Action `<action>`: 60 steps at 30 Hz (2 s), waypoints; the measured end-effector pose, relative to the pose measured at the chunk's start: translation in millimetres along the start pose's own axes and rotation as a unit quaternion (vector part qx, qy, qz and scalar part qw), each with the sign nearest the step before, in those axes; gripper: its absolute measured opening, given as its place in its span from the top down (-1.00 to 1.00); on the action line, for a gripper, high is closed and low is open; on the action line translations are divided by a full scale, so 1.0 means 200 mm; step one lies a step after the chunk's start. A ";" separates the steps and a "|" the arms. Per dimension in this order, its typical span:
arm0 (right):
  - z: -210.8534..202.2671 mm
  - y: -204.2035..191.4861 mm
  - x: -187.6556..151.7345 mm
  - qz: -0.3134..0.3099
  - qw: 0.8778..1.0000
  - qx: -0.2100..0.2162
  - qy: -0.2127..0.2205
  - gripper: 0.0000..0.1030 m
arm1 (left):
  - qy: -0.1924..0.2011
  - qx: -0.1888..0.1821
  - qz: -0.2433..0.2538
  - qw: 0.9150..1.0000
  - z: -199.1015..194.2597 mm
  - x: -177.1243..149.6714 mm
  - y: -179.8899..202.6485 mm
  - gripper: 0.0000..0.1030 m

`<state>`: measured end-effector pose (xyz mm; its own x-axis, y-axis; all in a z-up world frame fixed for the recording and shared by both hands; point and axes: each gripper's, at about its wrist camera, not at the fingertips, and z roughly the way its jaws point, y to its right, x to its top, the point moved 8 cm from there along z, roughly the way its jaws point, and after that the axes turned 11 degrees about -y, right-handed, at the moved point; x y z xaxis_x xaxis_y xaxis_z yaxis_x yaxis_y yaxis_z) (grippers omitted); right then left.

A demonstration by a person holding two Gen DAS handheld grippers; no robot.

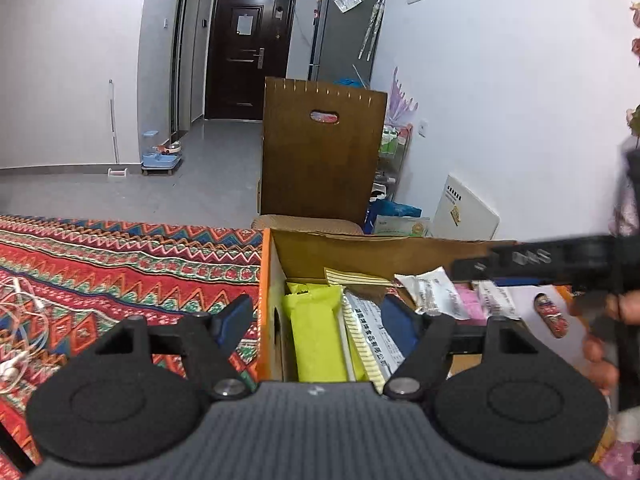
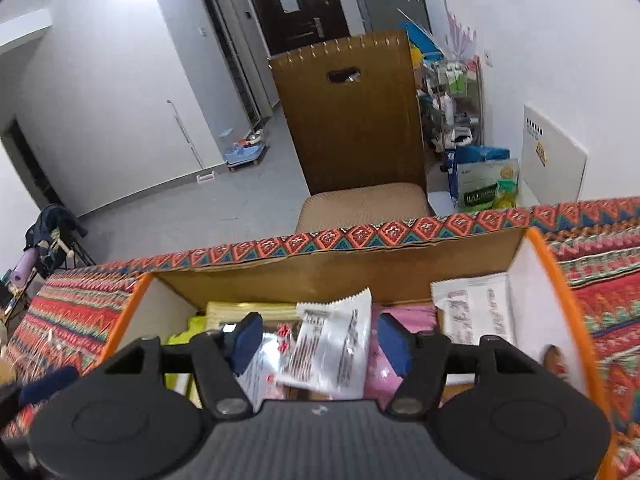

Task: Organize snacks
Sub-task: 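Place both snacks into the cardboard box and open both tools, then withdraw both tools from the box toward the remaining snacks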

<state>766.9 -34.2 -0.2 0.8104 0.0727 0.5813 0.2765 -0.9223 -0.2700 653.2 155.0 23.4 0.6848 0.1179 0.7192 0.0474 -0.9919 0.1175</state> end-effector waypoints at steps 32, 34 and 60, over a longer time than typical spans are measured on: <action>-1.54 0.23 -2.00 -0.096 0.977 -0.106 0.156 -0.98 | 0.025 0.033 0.033 0.999 -1.39 -1.52 0.37 -0.95; -1.54 0.25 -2.11 -0.088 0.979 -0.113 0.143 -0.98 | 0.004 0.044 0.039 0.998 -1.38 -1.62 0.37 -0.95; -1.39 0.36 -2.05 -0.077 0.983 -0.134 0.102 -0.98 | -0.003 0.046 0.045 0.998 -1.15 -1.41 0.25 -0.92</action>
<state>311.4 -234.8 -44.6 0.6422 0.1667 0.7482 0.2188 -0.9753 0.0295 295.3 83.4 -14.9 0.6930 0.0288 0.7203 0.0530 -0.9985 -0.0111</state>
